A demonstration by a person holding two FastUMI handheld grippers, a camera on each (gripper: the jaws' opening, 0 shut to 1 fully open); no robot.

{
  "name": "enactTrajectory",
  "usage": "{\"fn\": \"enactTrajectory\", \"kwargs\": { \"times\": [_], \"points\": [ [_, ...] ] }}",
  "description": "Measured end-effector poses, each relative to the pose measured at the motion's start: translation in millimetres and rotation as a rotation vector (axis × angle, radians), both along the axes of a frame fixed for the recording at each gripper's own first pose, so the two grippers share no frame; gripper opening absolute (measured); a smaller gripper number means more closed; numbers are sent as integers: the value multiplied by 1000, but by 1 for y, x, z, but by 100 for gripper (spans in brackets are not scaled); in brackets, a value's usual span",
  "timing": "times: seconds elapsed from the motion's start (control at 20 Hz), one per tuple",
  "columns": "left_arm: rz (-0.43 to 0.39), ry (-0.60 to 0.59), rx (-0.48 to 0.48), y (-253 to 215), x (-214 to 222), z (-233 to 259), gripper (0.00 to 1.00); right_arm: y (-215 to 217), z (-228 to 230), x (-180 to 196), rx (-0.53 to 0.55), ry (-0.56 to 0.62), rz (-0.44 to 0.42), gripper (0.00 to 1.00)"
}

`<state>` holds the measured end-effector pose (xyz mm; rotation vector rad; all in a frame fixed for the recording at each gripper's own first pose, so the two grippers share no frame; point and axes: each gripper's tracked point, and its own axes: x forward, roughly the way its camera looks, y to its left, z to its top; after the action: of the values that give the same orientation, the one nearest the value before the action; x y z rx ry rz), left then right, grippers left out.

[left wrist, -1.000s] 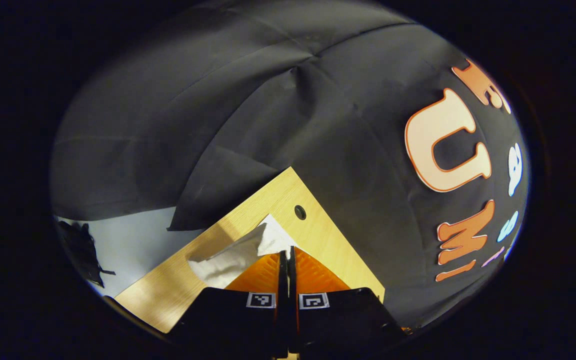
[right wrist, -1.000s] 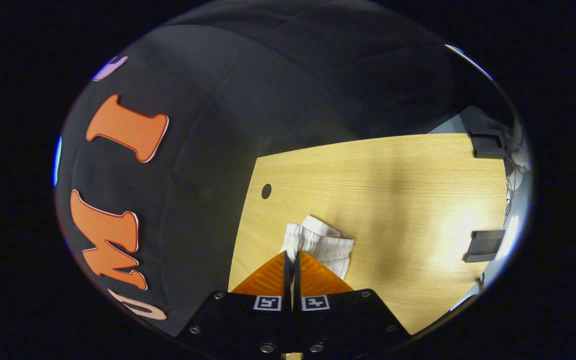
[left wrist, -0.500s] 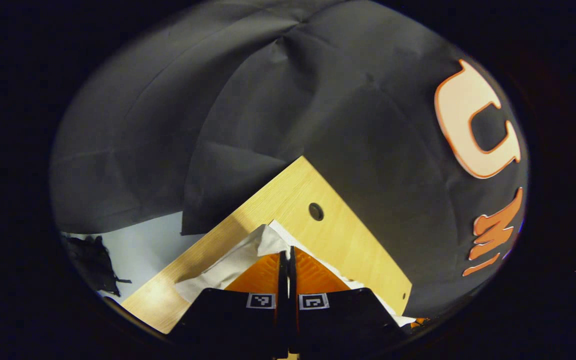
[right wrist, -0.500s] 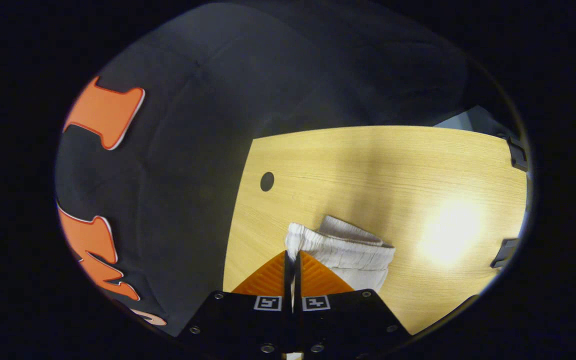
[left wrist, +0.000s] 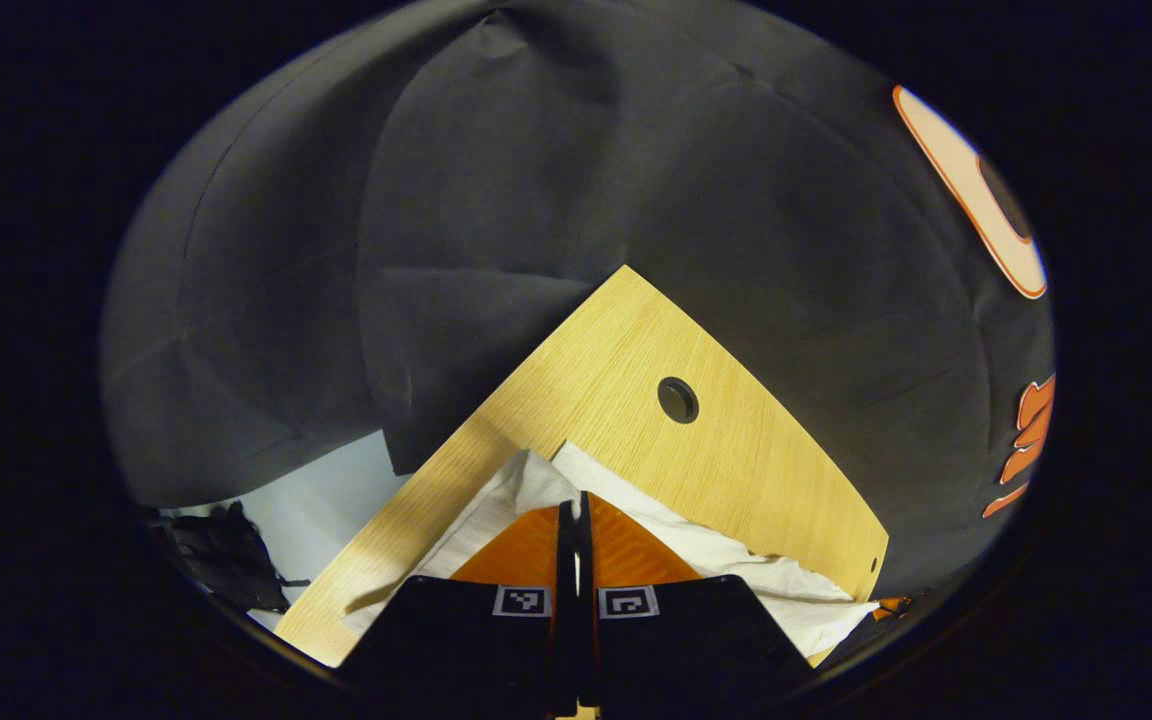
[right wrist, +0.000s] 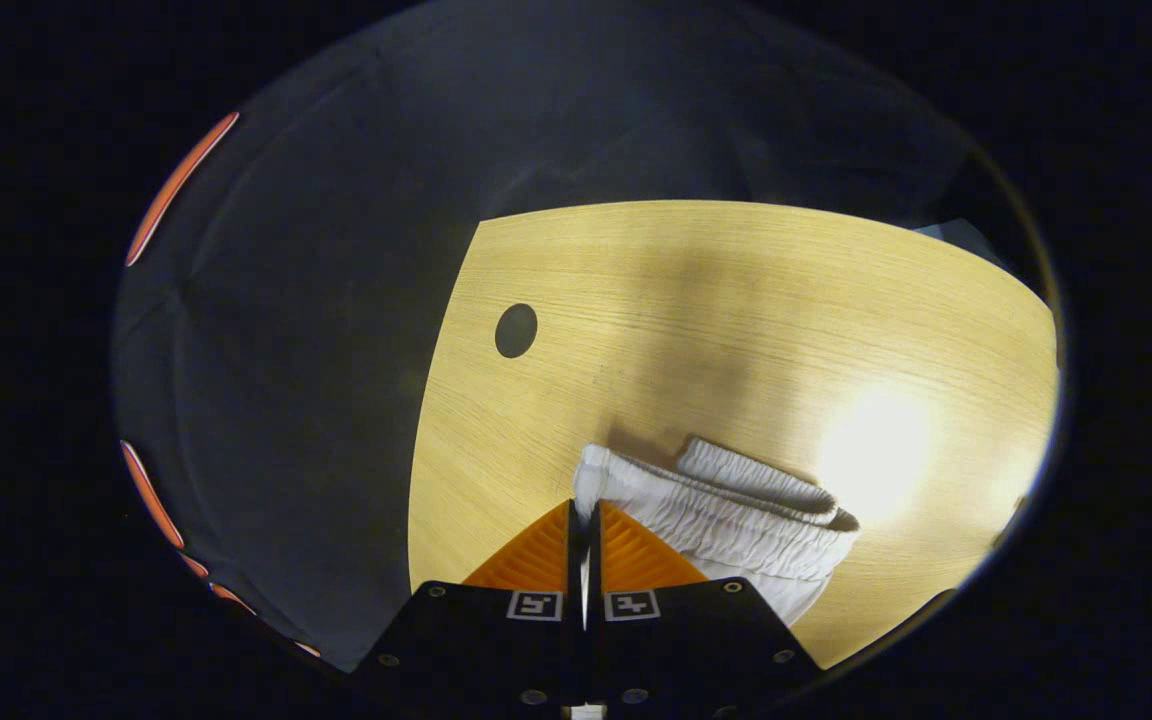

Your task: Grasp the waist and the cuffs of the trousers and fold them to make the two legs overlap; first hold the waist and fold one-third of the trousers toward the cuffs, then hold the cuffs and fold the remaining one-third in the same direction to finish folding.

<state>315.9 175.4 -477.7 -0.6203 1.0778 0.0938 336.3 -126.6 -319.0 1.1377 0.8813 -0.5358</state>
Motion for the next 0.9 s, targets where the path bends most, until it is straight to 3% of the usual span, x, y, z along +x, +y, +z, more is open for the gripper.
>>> {"fn": "enactTrajectory", "kwargs": {
  "times": [0.25, 0.45, 0.6, 0.7, 0.8, 0.85, 0.9],
  "points": [
    [25, -21, -16, -3, -1, -1, 6, 6, -8, 12, 95, -22, -40, 4],
    [89, -112, -39, 0, 5, 4, 15, -3, 15, 38, 82, -157, -65, 19],
    [179, -178, -92, 8, 12, 31, 40, -7, 22, 32, 50, -169, -41, 28],
    [209, -219, -62, 21, 17, 49, 70, -9, 25, 19, 14, -152, -5, 32],
    [160, -186, -9, 27, 4, 55, 65, -8, 23, 5, -34, -132, 43, 39],
    [135, -173, 6, 27, -1, 56, 74, -9, 22, -3, -59, -117, 75, 41],
    [110, -166, 20, 24, -1, 55, 78, -11, 22, -15, -93, -101, 110, 59]
  ]
}}
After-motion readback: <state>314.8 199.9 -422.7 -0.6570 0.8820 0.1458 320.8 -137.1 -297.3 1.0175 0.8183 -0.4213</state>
